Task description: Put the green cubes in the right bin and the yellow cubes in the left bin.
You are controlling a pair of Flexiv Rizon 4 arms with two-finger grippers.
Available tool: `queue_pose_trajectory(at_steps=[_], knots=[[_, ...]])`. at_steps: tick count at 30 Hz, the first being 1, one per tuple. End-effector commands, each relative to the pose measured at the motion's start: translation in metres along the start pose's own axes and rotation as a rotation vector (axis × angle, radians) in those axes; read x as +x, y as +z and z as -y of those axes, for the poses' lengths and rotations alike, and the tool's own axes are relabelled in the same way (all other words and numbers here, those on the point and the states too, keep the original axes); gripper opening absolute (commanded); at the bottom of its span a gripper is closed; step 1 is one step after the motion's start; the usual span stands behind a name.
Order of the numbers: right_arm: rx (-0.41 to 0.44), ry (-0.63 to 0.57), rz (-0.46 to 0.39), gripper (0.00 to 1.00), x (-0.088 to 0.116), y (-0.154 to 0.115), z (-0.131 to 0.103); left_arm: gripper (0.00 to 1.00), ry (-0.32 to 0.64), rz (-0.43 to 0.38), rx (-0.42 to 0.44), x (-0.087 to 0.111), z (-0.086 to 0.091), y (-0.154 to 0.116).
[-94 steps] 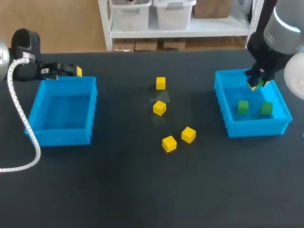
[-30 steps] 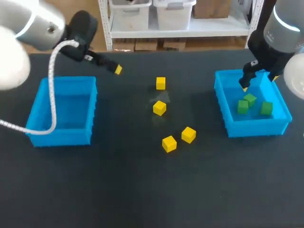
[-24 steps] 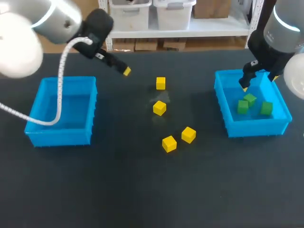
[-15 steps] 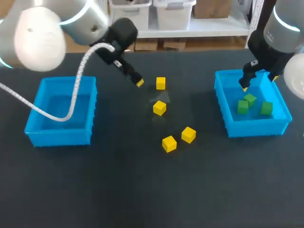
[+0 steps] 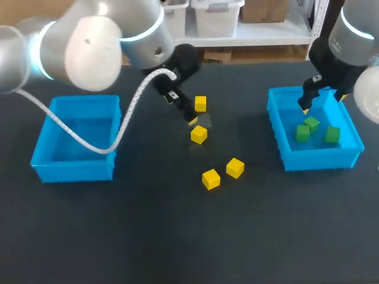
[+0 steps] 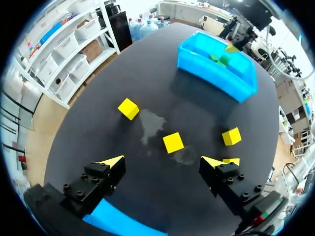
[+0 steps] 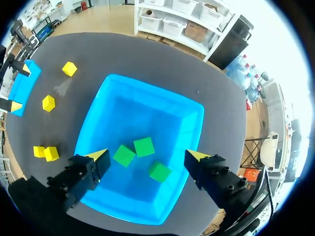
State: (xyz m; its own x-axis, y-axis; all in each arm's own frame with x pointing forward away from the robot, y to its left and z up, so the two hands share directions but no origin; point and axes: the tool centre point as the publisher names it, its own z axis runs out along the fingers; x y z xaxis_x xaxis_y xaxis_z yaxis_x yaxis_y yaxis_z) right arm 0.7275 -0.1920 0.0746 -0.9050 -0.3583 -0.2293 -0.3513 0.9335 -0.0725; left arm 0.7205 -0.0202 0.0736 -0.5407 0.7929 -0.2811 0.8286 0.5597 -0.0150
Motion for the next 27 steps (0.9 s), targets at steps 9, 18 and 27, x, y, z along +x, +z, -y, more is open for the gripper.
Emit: queue_pose_trajectory(at_steps=[9, 18, 27], knots=[[0.002, 0.001, 0.003, 1.00, 0.001, 0.000, 0.000, 1.00, -0.069, -0.123, -0.056, -0.017, 0.008, 0.031], [0.002, 0.001, 0.003, 1.00, 0.001, 0.000, 0.000, 1.00, -0.125, -0.145, -0.041, -0.012, 0.019, 0.046], [0.002, 0.001, 0.003, 1.00, 0.001, 0.000, 0.000, 1.00, -0.141, -0.173, -0.047, -0.005, 0.032, 0.063]])
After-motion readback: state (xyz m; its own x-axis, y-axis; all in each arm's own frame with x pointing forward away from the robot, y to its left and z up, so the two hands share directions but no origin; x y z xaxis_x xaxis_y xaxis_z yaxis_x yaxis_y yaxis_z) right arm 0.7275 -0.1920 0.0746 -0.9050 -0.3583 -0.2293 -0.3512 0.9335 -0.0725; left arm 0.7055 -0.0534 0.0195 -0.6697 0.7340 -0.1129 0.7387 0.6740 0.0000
